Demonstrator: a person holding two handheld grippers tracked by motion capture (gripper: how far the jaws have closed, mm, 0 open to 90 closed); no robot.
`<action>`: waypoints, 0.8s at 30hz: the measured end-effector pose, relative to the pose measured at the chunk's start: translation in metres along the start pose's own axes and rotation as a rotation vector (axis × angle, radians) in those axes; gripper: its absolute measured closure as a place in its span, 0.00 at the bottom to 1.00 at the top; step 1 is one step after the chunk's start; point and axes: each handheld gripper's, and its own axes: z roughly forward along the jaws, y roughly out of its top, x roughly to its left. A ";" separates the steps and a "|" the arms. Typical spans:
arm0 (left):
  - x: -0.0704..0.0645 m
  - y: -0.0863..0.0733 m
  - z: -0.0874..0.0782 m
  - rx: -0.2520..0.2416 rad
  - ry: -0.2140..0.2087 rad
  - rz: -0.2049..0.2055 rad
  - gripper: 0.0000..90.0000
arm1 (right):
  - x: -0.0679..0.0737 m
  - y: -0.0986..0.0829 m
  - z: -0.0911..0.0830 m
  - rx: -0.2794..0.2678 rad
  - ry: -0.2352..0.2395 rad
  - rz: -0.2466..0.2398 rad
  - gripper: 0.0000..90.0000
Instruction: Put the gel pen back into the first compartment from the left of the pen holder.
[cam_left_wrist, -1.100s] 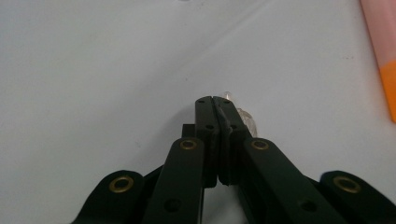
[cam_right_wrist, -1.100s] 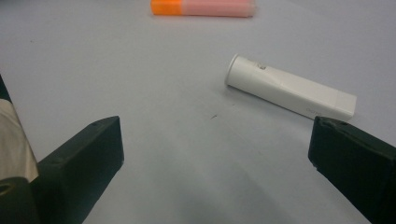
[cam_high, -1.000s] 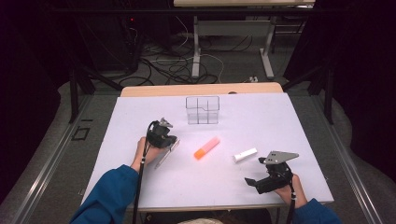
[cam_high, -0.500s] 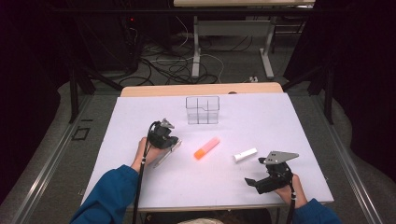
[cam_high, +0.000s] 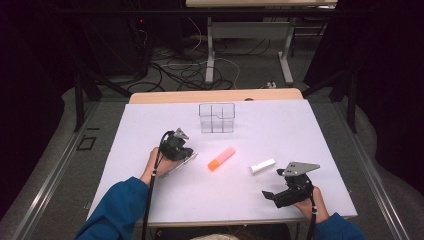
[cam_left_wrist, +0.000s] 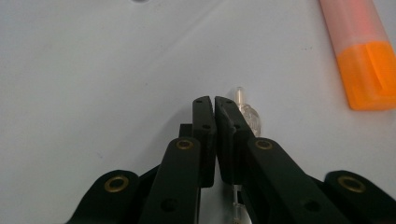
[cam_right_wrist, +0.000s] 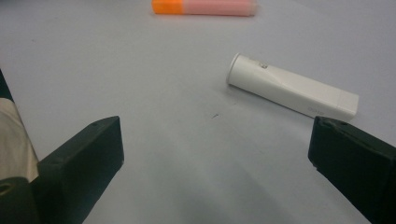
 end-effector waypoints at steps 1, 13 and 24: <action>-0.001 0.000 0.000 0.003 -0.003 0.000 0.97 | 0.000 0.000 0.000 0.000 0.000 -0.001 0.03; -0.003 0.000 0.000 0.003 -0.012 0.007 0.96 | 0.000 0.000 0.000 0.001 0.001 -0.001 0.03; -0.006 0.004 -0.012 0.007 0.006 0.028 0.86 | 0.000 0.000 0.000 0.000 0.005 0.002 0.03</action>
